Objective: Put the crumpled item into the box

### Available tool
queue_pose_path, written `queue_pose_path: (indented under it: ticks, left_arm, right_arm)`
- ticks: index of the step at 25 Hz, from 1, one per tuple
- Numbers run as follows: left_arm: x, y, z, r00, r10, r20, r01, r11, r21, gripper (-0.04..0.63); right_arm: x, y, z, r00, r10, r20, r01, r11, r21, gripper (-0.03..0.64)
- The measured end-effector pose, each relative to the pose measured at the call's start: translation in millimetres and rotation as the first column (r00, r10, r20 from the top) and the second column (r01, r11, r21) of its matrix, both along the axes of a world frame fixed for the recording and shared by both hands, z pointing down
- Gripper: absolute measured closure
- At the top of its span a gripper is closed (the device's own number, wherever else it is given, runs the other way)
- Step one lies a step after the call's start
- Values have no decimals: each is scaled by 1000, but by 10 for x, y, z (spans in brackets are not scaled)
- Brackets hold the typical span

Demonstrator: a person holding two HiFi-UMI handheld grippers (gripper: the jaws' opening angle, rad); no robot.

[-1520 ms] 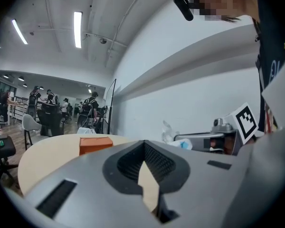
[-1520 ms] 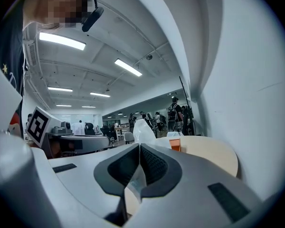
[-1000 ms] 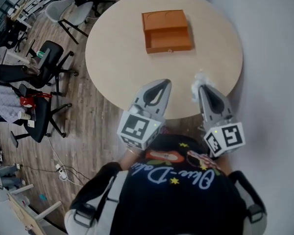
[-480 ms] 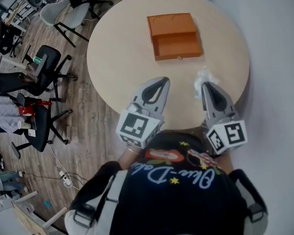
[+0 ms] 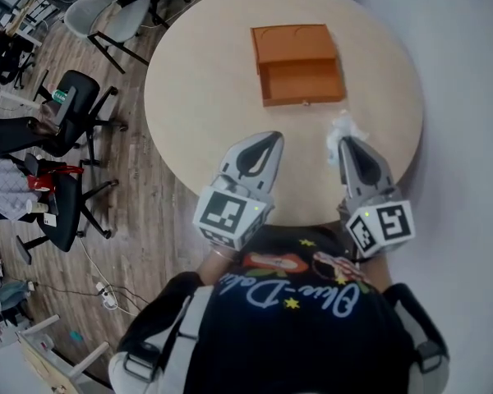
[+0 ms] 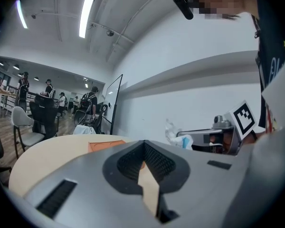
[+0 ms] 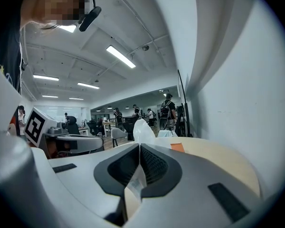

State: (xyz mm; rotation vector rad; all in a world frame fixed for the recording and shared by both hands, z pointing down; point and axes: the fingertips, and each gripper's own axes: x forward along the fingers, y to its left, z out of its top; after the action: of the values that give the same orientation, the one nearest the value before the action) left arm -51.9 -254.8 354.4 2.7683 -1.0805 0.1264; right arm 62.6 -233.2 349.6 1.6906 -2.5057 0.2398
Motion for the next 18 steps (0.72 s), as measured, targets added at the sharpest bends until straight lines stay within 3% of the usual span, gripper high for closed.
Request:
queue_pose_path:
  ticks: [11, 18]
  left_arm:
    - [-75, -475, -64, 996, -89, 31, 89, 996, 12, 603]
    - [16, -665, 58, 994, -90, 58, 90, 996, 0, 603]
  right_arm:
    - [71, -672, -72, 998, -63, -17, 63, 998, 10, 612]
    - [143, -1067, 48, 996, -86, -34, 87, 996, 4, 614]
